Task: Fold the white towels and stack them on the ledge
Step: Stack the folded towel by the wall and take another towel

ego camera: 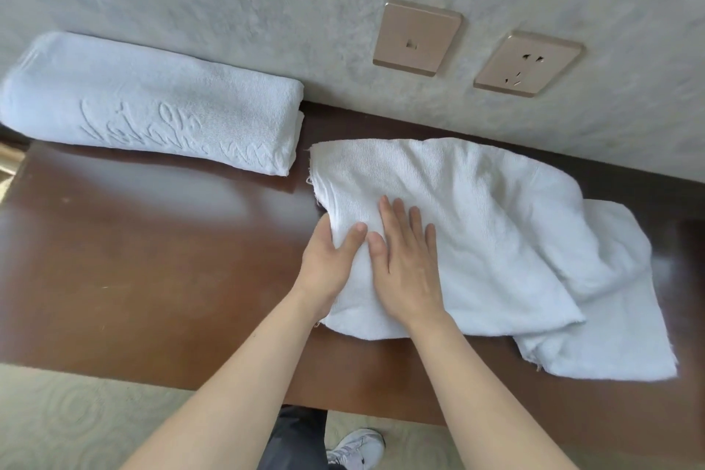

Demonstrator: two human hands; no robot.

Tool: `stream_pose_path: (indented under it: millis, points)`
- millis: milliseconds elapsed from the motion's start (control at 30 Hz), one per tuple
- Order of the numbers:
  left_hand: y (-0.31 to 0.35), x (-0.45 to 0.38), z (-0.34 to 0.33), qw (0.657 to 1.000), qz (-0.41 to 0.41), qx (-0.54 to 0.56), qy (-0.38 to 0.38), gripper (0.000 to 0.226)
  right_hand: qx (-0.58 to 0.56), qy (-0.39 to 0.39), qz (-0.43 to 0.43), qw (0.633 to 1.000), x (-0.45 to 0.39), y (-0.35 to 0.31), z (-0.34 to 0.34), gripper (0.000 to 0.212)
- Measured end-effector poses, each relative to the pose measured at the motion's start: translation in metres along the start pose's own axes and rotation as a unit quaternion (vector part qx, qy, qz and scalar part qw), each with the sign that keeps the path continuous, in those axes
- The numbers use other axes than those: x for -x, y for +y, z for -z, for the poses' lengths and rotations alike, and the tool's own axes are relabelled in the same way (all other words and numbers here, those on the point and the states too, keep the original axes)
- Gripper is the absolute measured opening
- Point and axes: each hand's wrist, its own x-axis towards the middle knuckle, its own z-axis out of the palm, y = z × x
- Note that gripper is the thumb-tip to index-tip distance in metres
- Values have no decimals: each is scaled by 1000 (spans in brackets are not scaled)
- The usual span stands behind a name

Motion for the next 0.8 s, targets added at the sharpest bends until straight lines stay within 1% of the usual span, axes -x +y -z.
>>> stream_pose_path:
  millis: [33,67,100,167,233,367,433,500,600,667,733,800]
  points:
    - [-1,0,3,996,-24,-68,56,14,3,-2,-1,1000,1,1,0,68]
    - [0,1,7,984,-43,-136,110,16,6,-6,-4,1000,2,2,-1,67]
    - [-1,3,11,969,-58,-189,149,24,10,-12,-6,1000,4,3,-2,66]
    - [-1,7,16,947,-81,-247,188,32,17,-22,-3,1000,7,6,-3,65]
    - [-1,11,18,935,-97,-273,202,30,22,-29,0,999,9,7,-4,65]
    - [-5,16,19,940,-130,-250,191,18,19,-27,-7,999,8,4,-4,66]
    - [-8,16,20,948,-121,-256,145,24,24,-34,-9,999,8,4,-4,66]
    - [-13,17,21,952,-87,-272,106,35,38,-43,-8,998,8,3,-4,67]
    - [-17,18,27,955,-23,-267,125,44,50,-47,-12,998,8,0,-8,70]
    - [-16,19,29,965,12,-237,110,50,56,-50,-15,997,7,-3,-10,74]
    - [-16,22,31,973,1,-214,81,55,60,-52,-17,997,8,-5,-12,75]
    - [-16,27,34,966,-43,-250,49,48,58,-49,-21,997,8,-6,-14,74]
